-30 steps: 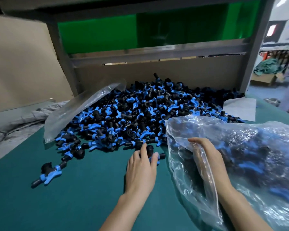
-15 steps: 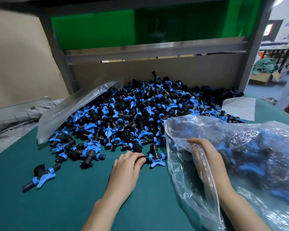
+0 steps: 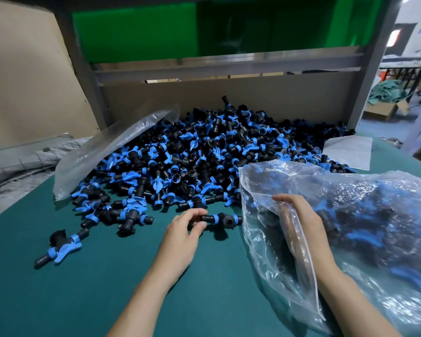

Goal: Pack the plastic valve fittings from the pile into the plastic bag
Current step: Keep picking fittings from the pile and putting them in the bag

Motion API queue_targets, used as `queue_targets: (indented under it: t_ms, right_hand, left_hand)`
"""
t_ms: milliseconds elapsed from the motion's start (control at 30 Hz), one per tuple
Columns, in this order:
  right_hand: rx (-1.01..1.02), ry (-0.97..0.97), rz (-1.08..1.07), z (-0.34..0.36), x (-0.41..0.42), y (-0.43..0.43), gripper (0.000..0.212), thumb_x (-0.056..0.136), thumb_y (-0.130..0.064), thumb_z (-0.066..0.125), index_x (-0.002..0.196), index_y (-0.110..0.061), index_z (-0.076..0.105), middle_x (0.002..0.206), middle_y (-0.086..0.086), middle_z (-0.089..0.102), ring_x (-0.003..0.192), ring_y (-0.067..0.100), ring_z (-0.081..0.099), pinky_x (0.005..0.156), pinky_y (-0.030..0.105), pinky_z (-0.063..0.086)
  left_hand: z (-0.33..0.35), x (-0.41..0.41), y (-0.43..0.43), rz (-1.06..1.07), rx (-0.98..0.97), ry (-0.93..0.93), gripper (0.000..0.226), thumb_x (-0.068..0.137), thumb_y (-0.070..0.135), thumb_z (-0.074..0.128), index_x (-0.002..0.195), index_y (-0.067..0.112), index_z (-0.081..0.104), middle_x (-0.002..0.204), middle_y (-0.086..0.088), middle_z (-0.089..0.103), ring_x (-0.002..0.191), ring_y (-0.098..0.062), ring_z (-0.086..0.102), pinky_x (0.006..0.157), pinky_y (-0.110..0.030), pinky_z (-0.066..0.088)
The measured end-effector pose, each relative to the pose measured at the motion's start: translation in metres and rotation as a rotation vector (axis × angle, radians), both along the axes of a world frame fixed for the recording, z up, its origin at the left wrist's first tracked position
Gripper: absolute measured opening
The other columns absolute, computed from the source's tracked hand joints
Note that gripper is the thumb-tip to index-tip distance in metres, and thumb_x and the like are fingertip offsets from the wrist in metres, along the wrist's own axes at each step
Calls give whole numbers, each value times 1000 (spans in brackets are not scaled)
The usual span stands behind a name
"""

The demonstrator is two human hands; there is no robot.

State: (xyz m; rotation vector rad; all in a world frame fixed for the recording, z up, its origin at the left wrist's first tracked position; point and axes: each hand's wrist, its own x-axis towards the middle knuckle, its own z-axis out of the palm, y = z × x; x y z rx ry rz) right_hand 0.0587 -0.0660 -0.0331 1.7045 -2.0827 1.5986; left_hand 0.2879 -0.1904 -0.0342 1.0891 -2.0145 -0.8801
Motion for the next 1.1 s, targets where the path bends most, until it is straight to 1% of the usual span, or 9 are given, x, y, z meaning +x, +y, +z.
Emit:
queue_targets:
  t_ms: [133, 267, 333, 433, 567, 733, 833, 933, 1100]
  right_hand:
    - [1, -2, -2, 1, 1, 1, 60, 82, 11, 58, 120, -36, 55, 124, -24, 55, 119, -4, 51, 95, 21, 37]
    - [9, -19, 0, 1, 1, 1, 66, 78, 16, 56, 120, -36, 56, 124, -23, 55, 119, -3, 51, 94, 21, 38]
    - [5, -21, -2, 1, 1, 1, 63, 78, 12, 56, 119, -36, 56, 124, -23, 56, 118, -4, 51, 93, 21, 38]
    - [7, -58, -3, 3, 3, 2, 55, 74, -5, 48, 117, -38, 56, 123, -24, 55, 117, -8, 49, 91, 18, 37]
    - [13, -90, 1, 3, 4, 1, 52, 74, -12, 45, 116, -39, 57, 123, -26, 55, 117, -11, 48, 92, 19, 36]
    - [18, -60, -1, 3, 3, 2, 54, 73, -10, 45, 118, -38, 56, 123, -25, 55, 117, -7, 50, 93, 20, 37]
    - [14, -35, -2, 2, 2, 2, 59, 74, 0, 50, 119, -38, 55, 124, -24, 55, 118, -7, 49, 92, 18, 36]
    - [15, -2, -11, 0, 0, 1, 74, 72, 18, 57, 120, -38, 54, 125, -24, 54, 120, -6, 48, 93, 19, 36]
    - [1, 1, -21, -1, 0, 0, 76, 70, 21, 57, 120, -36, 54, 123, -25, 54, 117, -7, 50, 92, 15, 36]
  left_hand:
    - [-1, 1, -3, 17, 26, 68, 24, 96, 21, 59, 103, 44, 62, 101, 13, 66, 94, -1, 61, 76, -13, 42]
    - [4, 3, -2, 50, 61, 171, 24, 96, 18, 60, 99, 41, 66, 94, 30, 67, 83, -8, 61, 71, -12, 44]
    - [8, 4, -1, 61, 74, 235, 25, 96, 15, 60, 98, 39, 66, 94, 34, 66, 82, 1, 61, 68, -4, 42]
    - [10, 5, 1, 59, 93, 286, 25, 96, 11, 60, 98, 35, 66, 94, 35, 66, 79, 12, 59, 69, 0, 39]
    - [10, 4, 1, 70, 105, 279, 25, 97, 13, 59, 99, 36, 66, 92, 34, 66, 75, 10, 58, 68, 0, 40]
    - [10, 5, 0, 79, 123, 294, 22, 97, 14, 58, 100, 35, 67, 92, 31, 67, 80, 8, 61, 69, 0, 40]
    - [12, 6, -2, 81, 249, 456, 21, 99, 11, 56, 103, 29, 67, 90, 21, 73, 89, 4, 65, 76, -10, 46]
    - [16, 4, -2, 29, 519, 748, 21, 100, 5, 50, 104, 18, 66, 83, 13, 73, 86, -7, 63, 75, -23, 46]
    - [21, 1, 1, 9, 750, 992, 17, 97, 2, 50, 94, 14, 62, 81, 2, 73, 84, -13, 61, 74, -30, 44]
